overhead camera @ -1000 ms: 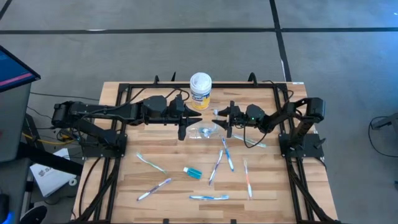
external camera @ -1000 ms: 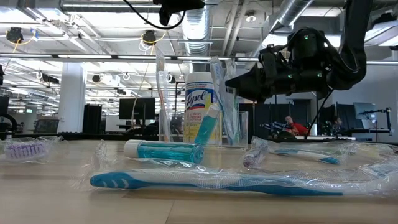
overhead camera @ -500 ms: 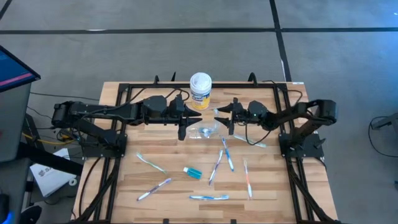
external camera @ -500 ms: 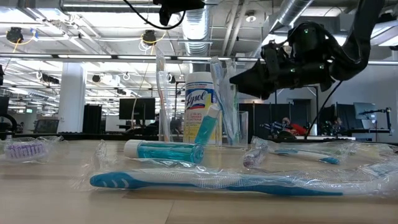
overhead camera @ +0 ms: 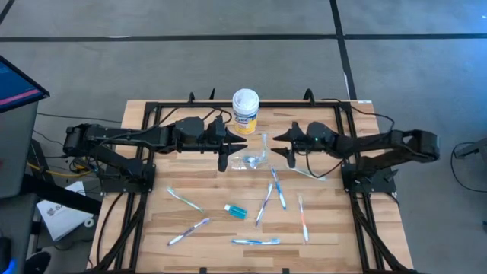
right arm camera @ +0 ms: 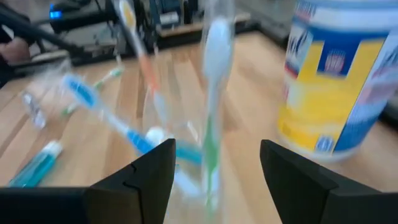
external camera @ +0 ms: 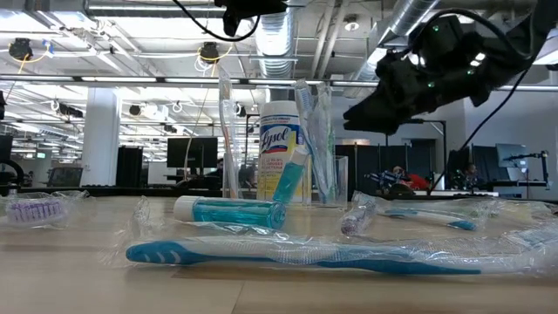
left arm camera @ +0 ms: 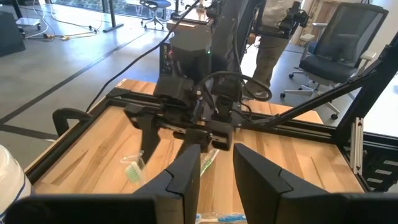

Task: Pick & Place toothbrushing station
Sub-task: Put the top blue toothbrush into the transparent organizer

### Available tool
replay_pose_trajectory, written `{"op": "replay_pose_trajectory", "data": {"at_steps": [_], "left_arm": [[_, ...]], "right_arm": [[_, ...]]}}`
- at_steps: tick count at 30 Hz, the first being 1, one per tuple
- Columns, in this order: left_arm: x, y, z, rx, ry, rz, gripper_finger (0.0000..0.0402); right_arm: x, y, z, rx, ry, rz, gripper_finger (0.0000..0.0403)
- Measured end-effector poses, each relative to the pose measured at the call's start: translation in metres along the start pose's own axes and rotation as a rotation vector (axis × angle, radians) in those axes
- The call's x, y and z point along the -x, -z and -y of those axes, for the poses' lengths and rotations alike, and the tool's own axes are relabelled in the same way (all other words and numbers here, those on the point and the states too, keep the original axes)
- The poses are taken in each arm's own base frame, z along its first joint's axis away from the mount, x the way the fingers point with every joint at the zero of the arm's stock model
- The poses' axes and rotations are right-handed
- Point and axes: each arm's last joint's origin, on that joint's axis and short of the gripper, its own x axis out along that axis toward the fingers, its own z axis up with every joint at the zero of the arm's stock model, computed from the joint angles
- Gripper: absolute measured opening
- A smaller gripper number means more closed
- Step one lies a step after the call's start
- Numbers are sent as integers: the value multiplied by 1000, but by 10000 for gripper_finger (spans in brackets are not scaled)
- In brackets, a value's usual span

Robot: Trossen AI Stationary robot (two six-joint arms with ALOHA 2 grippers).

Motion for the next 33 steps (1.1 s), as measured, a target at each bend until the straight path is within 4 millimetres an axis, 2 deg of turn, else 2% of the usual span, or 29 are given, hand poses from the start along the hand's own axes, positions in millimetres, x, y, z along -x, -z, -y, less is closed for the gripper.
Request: {"op": "replay_pose_trajectory", "data": {"at_steps": [11, 18, 33], "left_arm": [[0, 0, 0, 0, 0, 1, 90], [0, 0, 0, 0, 0, 1, 90], [0, 0, 0, 0, 0, 1, 90]], "right_arm": [[11, 22, -24, -153, -55, -280, 211], [4, 35, -36, -205, -81, -368, 196], [-13, 63, -48, -305, -77, -497, 170]]}}
